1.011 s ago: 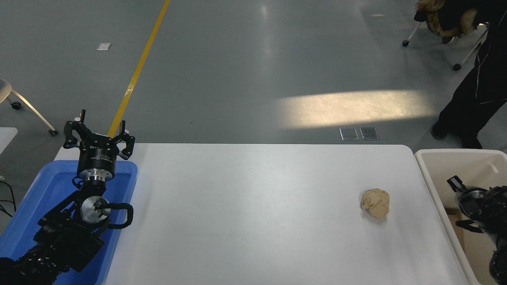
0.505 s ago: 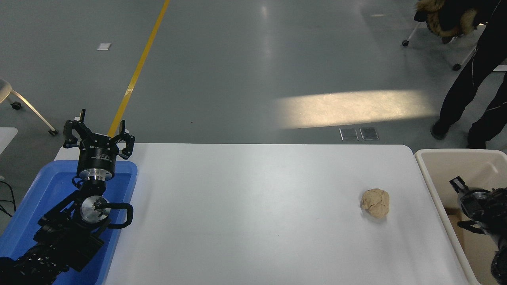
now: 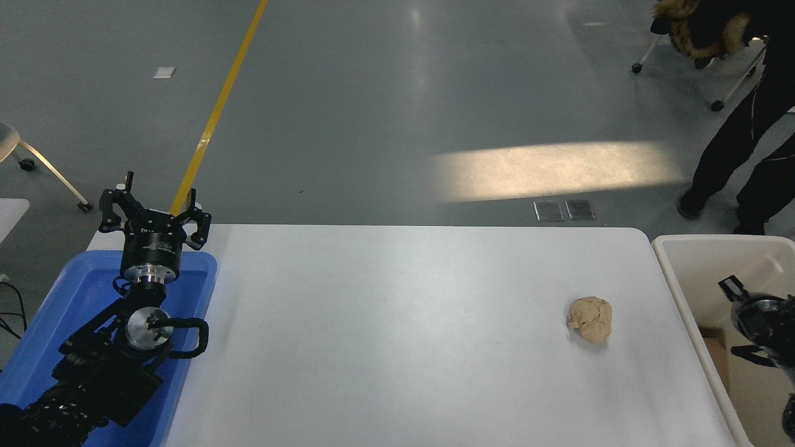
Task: Pick up paper ball place in dustbin
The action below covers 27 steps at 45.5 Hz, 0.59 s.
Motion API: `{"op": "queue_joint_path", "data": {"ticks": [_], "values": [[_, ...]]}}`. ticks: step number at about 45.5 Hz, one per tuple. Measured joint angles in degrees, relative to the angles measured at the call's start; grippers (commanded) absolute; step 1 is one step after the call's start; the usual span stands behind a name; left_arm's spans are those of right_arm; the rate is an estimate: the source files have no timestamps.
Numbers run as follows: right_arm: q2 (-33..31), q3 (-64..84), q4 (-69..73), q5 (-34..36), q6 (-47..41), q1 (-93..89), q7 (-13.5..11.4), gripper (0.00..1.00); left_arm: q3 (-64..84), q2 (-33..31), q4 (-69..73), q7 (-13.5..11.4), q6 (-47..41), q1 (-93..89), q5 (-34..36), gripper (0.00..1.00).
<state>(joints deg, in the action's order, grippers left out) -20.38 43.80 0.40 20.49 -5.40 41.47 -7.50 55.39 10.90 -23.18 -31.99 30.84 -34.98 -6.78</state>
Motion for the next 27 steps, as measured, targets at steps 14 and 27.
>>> {"op": "queue_joint_path", "data": {"ticks": [14, 27], "values": [[-9.97, 2.80, 29.15, -3.58, 0.17, 19.51, 0.23, 0.29, -0.09, -0.02, -0.03, 0.00, 0.08, -0.01, 0.15, 0.99], [-14.41, 11.31, 50.66, -8.82, -0.39, 40.31, 0.31, 1.00, -0.09, -0.01, -0.02, 0.02, 0.09, -0.02, 0.18, 0.99]]}}
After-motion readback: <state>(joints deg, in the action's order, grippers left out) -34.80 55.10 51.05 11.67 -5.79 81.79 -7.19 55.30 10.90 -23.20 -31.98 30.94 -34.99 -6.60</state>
